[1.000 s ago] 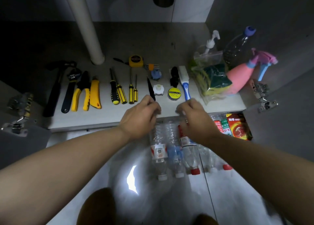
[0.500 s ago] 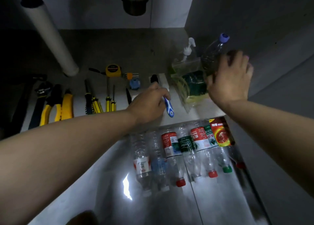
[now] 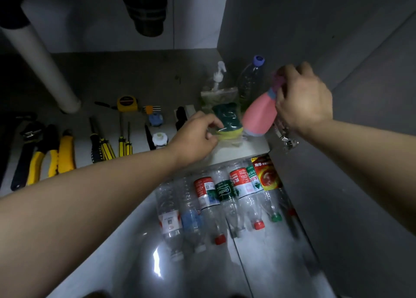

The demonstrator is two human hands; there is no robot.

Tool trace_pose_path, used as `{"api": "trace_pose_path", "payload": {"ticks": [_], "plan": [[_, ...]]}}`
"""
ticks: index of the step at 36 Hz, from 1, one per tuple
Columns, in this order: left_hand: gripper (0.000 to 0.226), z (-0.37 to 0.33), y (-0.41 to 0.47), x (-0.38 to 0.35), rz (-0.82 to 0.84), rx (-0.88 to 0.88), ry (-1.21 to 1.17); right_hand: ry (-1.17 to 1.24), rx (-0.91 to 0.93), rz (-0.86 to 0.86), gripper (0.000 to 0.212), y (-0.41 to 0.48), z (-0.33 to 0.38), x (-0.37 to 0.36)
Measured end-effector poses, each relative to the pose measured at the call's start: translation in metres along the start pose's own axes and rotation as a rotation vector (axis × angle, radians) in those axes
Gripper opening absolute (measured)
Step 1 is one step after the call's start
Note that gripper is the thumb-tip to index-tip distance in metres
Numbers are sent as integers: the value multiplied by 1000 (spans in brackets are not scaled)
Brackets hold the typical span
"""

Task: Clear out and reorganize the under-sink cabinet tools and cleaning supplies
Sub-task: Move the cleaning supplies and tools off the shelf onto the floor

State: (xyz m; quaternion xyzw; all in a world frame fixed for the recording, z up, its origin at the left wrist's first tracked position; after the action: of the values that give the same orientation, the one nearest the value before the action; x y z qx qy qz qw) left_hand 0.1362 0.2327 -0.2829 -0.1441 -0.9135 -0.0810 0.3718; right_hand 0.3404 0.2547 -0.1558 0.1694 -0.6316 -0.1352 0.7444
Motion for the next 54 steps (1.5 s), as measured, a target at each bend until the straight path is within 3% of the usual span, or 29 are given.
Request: {"api": "trace_pose_path", "payload": {"ticks": [5,10,15,21,24,29,35,39,44,50,54], "plan": [[50,-19,-2,3,-38,37,-215,103,58,-44,34,6,30,37],[101,-25,-11,-6,90,78,-439,405,8,151,38,10,59,29],[73,2,-20,1,91,195,-457,645,-44,306,22,12,87,-12],[58,58,-24,35,-132,341,-371,727,-136,362,37,35,99,-65],[52,81,-27,45,-187,409,-397,606,-152,338,24,55,92,-93],[40,107,-30,55,-307,496,-560,298,-167,383,56,82,79,-126],[47,118,-31,53,-297,475,-613,281,-169,456,53,99,84,-146],[36,118,-30,54,-304,435,-605,312,-188,385,38,106,80,-148],[48,115,-29,54,-341,430,-614,398,-198,215,34,112,75,-134],[51,103,-32,58,-380,384,-580,437,-73,43,27,103,83,-96],[48,86,-42,63,-367,322,-536,456,17,25,23,89,88,-60]]}}
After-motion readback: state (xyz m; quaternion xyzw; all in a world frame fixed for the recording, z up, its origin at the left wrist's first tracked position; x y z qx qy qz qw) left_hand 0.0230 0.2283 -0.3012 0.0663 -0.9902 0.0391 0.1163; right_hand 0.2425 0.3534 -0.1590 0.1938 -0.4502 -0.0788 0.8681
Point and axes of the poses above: each hand's wrist, its own y-axis towards the middle knuckle, its own x-axis out of the back of the hand, z = x × y, the point moved 8 cm from there along y, towards the middle knuckle, and after that the axes turned 9 degrees about y, right-handed, at the moved point
